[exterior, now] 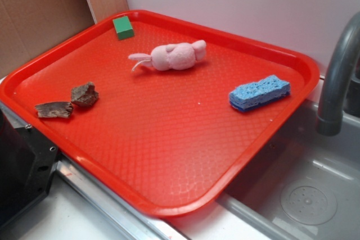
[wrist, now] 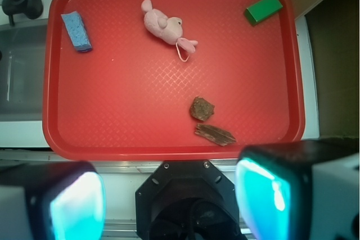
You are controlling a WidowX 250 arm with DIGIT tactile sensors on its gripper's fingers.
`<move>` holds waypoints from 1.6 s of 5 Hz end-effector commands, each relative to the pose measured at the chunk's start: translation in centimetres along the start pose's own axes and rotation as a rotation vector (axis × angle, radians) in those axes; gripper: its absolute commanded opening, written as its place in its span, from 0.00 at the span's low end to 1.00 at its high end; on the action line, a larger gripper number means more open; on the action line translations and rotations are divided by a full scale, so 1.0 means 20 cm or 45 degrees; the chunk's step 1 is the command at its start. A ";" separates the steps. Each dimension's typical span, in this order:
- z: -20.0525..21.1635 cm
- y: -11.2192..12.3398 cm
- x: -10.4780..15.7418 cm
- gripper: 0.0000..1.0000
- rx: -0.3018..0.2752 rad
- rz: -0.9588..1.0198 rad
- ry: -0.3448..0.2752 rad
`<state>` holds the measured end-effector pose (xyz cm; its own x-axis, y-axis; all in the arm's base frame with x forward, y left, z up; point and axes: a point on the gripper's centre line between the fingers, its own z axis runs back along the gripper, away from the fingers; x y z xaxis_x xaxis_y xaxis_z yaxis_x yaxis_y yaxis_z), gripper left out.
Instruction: Grab the blue sponge.
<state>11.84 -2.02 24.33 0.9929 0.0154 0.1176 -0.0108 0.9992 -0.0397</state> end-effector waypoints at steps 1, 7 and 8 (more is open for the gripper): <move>0.00 0.00 0.00 1.00 0.000 0.000 0.000; -0.68 -0.20 0.36 1.00 0.045 -0.363 -0.199; -0.68 -0.20 0.36 1.00 0.045 -0.363 -0.199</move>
<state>19.57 -5.80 10.57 0.9381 -0.2609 0.2279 0.2558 0.9653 0.0521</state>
